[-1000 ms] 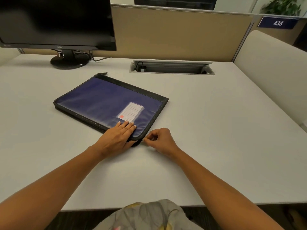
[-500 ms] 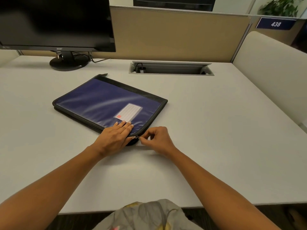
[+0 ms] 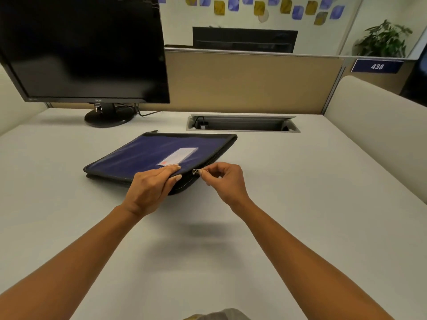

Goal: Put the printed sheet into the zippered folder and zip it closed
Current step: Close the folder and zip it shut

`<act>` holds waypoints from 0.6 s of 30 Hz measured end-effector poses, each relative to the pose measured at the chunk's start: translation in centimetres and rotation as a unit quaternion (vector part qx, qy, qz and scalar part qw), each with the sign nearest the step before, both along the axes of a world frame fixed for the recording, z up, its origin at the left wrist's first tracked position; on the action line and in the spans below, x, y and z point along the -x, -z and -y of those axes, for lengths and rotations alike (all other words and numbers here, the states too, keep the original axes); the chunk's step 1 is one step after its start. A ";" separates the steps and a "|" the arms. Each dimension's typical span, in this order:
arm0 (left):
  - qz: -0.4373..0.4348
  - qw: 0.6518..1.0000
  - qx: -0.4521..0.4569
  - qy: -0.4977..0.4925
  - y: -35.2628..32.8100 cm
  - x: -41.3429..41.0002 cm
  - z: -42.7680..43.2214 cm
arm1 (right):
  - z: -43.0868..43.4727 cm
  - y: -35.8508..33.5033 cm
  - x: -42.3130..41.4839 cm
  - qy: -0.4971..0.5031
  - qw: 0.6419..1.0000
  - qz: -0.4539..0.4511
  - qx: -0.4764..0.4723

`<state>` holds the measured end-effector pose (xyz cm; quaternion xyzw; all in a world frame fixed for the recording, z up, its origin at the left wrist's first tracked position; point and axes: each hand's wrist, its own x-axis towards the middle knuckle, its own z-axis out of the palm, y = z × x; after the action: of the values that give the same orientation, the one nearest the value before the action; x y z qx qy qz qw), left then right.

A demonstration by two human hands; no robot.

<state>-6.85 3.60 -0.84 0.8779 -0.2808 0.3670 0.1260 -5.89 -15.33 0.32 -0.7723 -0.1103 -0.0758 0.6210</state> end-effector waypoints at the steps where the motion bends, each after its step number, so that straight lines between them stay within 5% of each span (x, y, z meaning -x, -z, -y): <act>1: 0.004 1.000 0.015 0.000 -0.4 -0.1 -0.1 | -0.4 -0.4 -0.1 0.002 1.000 0.010 -0.004; 8: -0.022 0.996 0.086 0.006 -2.0 0.3 -1.1 | -2.2 -1.7 -0.3 0.021 0.995 0.100 0.001; 18: -0.038 0.988 0.144 0.041 -1.7 1.4 -2.9 | -0.9 -1.6 -2.3 0.097 0.991 0.085 0.037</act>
<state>-8.25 6.48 0.87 0.8514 -0.2559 0.3645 0.2770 -3.63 -14.41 1.87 -0.7922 -0.0902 -0.1966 0.5706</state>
